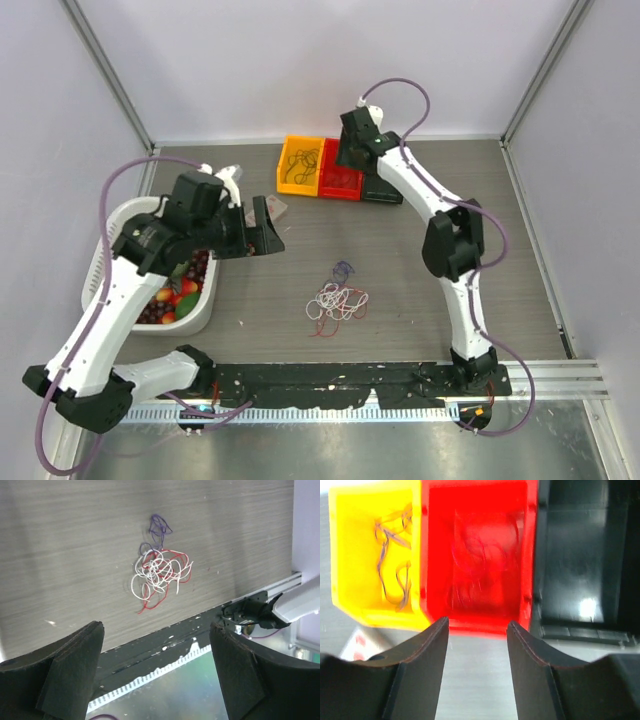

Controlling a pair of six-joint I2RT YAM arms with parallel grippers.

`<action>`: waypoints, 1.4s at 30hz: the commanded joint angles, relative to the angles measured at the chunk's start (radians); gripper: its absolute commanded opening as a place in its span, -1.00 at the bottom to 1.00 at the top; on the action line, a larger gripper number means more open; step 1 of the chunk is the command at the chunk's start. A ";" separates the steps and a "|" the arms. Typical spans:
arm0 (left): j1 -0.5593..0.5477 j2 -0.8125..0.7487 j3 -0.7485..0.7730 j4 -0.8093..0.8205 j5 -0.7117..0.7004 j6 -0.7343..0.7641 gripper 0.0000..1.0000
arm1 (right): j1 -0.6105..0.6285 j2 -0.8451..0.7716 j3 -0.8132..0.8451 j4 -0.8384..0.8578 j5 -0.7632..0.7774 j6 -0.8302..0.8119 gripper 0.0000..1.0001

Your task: Untangle the cables

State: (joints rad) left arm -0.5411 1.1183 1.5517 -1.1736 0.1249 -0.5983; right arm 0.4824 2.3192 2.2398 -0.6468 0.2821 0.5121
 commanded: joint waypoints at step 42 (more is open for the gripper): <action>-0.301 0.149 -0.539 0.549 -0.099 -0.411 0.46 | 0.159 -0.564 -1.118 0.266 -0.428 -0.123 -0.18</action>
State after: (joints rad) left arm -0.8375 1.3663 1.0283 -0.6456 0.0929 -0.9691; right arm 0.6178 1.7393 1.1065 -0.3885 -0.1810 0.4110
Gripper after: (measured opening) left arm 0.722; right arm 0.419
